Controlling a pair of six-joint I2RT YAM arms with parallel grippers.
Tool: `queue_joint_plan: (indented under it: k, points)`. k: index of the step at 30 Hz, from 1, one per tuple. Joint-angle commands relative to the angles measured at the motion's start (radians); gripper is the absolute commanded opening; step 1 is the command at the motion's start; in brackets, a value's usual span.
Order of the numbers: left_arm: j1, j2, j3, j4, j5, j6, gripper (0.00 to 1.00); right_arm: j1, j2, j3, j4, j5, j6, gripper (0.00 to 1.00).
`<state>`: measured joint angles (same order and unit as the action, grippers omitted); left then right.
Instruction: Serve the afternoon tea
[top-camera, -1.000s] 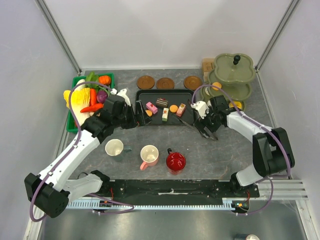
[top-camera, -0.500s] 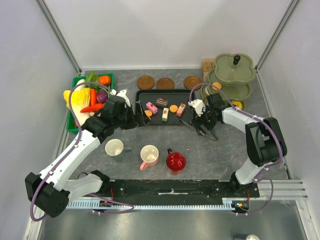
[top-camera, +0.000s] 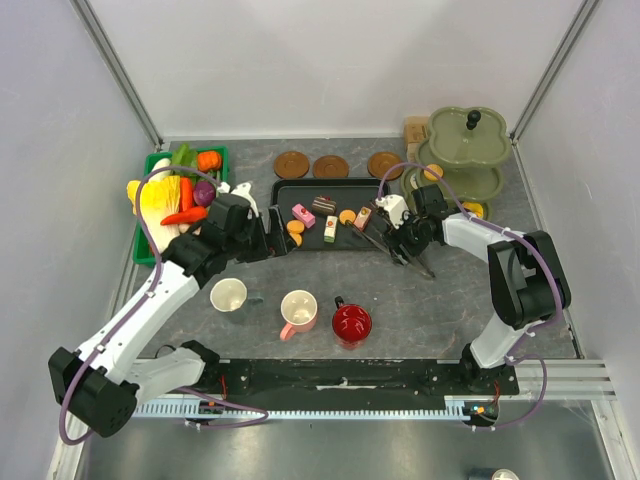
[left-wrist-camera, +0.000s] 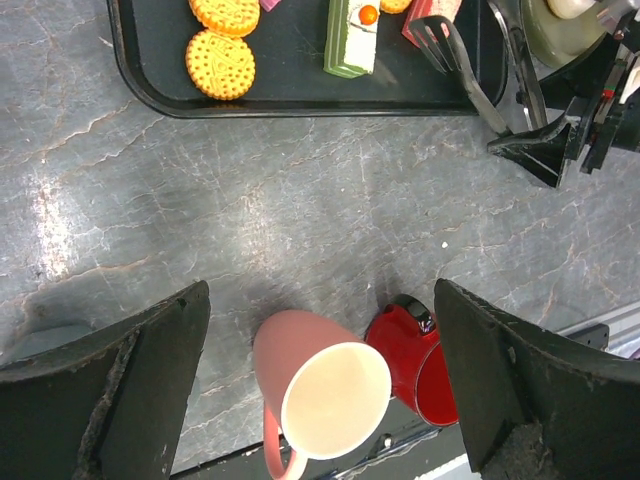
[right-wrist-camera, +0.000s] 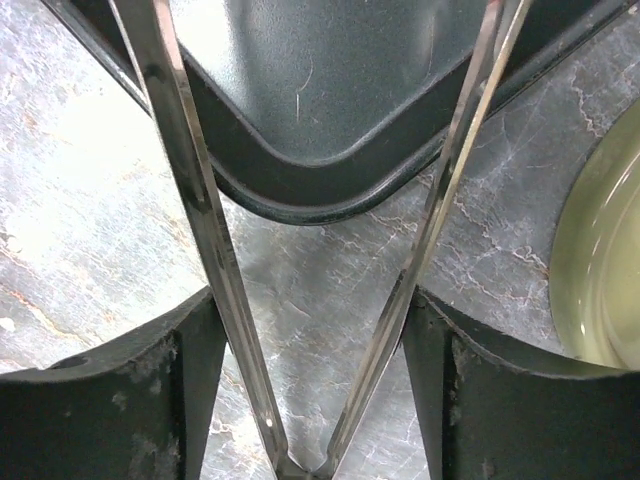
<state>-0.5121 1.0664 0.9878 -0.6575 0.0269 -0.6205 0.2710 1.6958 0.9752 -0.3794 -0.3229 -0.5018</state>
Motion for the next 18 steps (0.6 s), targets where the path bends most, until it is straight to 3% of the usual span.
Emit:
queue_joint_plan:
  k: [1, 11, 18]
  points:
    - [0.001, -0.052, -0.003, -0.025, -0.022, -0.008, 0.98, -0.001, -0.041, 0.000, 0.020, -0.031, 0.026, 0.70]
    - [0.000, -0.140, -0.020, -0.063, -0.079, -0.035, 0.98, 0.002, -0.301, -0.015, 0.013, 0.025, 0.195, 0.63]
    - [0.000, -0.175, -0.035, -0.076, -0.093, -0.045, 0.98, 0.033, -0.344, 0.123, -0.114, 0.067, 0.285, 0.60]
